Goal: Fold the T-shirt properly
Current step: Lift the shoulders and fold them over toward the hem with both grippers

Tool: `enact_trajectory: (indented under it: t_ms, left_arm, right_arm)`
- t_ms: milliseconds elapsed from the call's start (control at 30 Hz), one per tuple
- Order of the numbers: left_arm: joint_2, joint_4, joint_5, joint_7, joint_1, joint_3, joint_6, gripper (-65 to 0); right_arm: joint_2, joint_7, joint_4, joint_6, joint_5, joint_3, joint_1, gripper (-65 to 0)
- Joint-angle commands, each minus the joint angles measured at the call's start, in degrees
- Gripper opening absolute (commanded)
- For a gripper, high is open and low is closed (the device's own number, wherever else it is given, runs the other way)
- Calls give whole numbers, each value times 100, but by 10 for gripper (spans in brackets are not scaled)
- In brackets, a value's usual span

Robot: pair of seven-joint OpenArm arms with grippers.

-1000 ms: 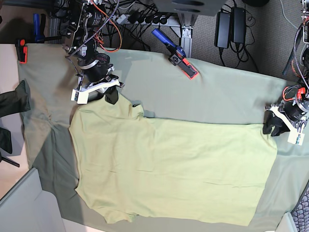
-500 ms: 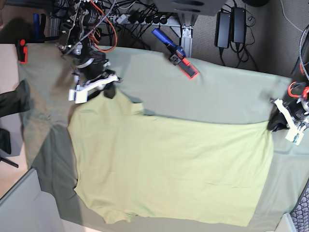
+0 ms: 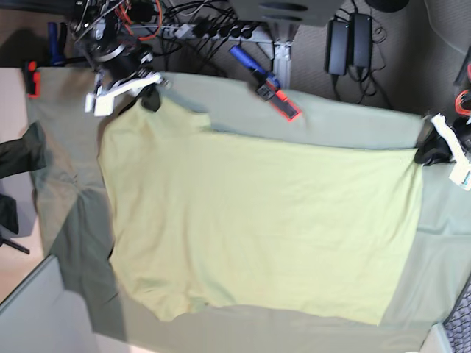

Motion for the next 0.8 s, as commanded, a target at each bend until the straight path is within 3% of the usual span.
enact_trajectory:
  t_ms: [0,233,433,767]
  left_arm:
    - [-111,146,-133,-72,15,-120,-58,-650]
    - [-81,289,-260,-151,-144,-221,-58,-650]
    - [37,247,181,-496,-297,-221,-58,-650]
    - [238,-1078,96,-490,-1515,-160,-58,-650]
  right_arm:
    - [50,70,153,203,55,55,-24,-650]
    - [50,201,205,201,111,70,304,-650]
    - [50,245,85,203,-94,70,1143,-650]
    - [50,267,-1327,205,-192,70,2817,-650]
